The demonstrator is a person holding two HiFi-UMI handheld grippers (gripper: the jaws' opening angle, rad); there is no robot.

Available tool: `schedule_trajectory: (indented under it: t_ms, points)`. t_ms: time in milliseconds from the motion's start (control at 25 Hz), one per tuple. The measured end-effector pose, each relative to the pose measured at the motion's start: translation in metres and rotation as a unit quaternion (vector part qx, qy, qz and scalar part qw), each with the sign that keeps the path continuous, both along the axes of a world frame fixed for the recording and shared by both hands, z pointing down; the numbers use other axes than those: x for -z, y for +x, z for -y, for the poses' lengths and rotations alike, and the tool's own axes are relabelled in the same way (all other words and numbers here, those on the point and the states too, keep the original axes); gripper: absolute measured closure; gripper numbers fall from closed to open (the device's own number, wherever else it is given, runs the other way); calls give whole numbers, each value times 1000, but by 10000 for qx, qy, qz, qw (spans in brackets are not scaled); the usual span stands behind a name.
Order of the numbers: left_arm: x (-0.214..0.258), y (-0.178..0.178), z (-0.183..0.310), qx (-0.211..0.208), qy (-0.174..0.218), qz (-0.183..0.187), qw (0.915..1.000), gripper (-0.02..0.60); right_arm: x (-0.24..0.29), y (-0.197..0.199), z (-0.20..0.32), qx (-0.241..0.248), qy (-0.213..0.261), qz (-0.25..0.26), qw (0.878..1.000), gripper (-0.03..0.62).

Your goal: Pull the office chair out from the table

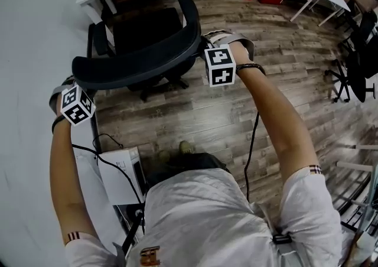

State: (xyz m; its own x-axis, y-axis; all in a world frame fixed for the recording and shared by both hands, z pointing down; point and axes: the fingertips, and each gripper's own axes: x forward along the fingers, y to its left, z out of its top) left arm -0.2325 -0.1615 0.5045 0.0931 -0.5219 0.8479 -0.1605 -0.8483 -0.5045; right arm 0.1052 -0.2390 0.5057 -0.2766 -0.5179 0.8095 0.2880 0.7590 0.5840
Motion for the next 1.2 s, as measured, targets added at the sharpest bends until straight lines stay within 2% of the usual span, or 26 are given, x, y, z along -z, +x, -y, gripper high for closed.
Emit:
schedule_trajectory:
  t_ms: [760, 920, 1200]
  points:
    - [2, 7, -78, -494, 257, -93, 9984, 479, 1, 11, -100, -483, -71, -44, 9988, 516]
    - [3, 15, -88, -494, 295, -74, 9983, 479, -1, 21, -109, -634, -72, -149, 9978, 516]
    - [6, 27, -103, -306, 253, -41, 9992, 455, 2, 32, -122, -563, -160, -62, 9983, 505]
